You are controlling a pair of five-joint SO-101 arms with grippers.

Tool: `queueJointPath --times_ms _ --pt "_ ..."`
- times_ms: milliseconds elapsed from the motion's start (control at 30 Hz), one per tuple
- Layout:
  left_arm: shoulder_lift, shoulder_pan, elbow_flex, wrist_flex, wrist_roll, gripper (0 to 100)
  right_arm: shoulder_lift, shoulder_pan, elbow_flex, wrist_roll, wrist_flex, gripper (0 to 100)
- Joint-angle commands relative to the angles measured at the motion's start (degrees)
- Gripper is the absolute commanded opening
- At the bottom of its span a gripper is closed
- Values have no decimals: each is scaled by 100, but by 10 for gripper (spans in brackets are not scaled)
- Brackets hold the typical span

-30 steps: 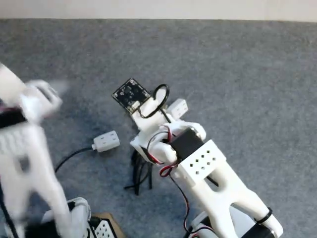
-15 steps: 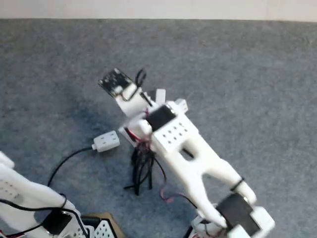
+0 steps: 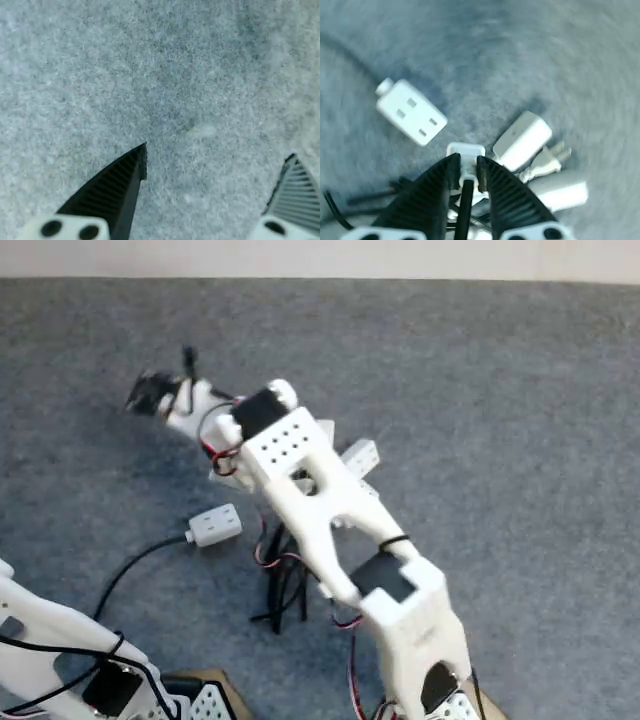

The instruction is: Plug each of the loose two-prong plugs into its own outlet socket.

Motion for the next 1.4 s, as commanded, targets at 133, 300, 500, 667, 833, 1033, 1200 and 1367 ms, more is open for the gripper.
queueJointPath --times_ms 133,300,500,667,833,1033,1200,1367 --pt "180 -136 -752 44 -62 406 215 -532 -884 1530 567 5" --pt "189 -259 -971 44 -62 406 233 -664 -875 1855 523 6" --pt "215 -347 -954 9 -501 407 242 -567 -875 1934 277 6" --pt "233 -374 -875 9 -510 407 233 -497 -866 1881 330 6" --pt "567 -365 -936 0 -844 405 163 -321 -945 1723 576 6" --pt "927 -338 -1437 44 -862 404 -541 -268 -1226 1705 1174 6" --pt "971 -189 -1727 457 -862 404 -1314 -242 -936 1512 1200 6" --pt "980 -127 -2009 800 -862 404 -1534 -48 -268 1240 884 6"
